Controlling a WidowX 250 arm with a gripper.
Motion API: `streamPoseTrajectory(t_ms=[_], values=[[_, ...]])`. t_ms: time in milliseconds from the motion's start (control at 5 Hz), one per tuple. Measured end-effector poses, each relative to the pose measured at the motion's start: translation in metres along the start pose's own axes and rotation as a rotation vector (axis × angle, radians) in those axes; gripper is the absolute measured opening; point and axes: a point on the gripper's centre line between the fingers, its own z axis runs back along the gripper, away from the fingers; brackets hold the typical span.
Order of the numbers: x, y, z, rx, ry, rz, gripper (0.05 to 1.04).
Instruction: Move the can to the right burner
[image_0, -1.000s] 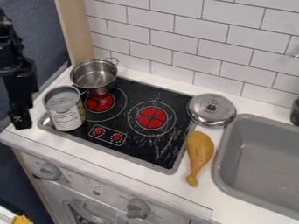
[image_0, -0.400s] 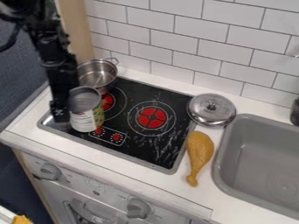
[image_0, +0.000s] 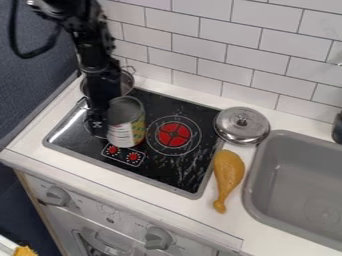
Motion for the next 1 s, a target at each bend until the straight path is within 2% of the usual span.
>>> streamPoseTrajectory(t_ms=[200, 400, 1000], values=[[0.027, 0.009, -0.002, 0.005, -0.002, -0.056, 1.001], [0.051, 0.011, -0.010, -0.009, -0.024, -0.114, 1.001], [0.086, -0.011, -0.009, -0.033, -0.051, -0.271, 1.001]])
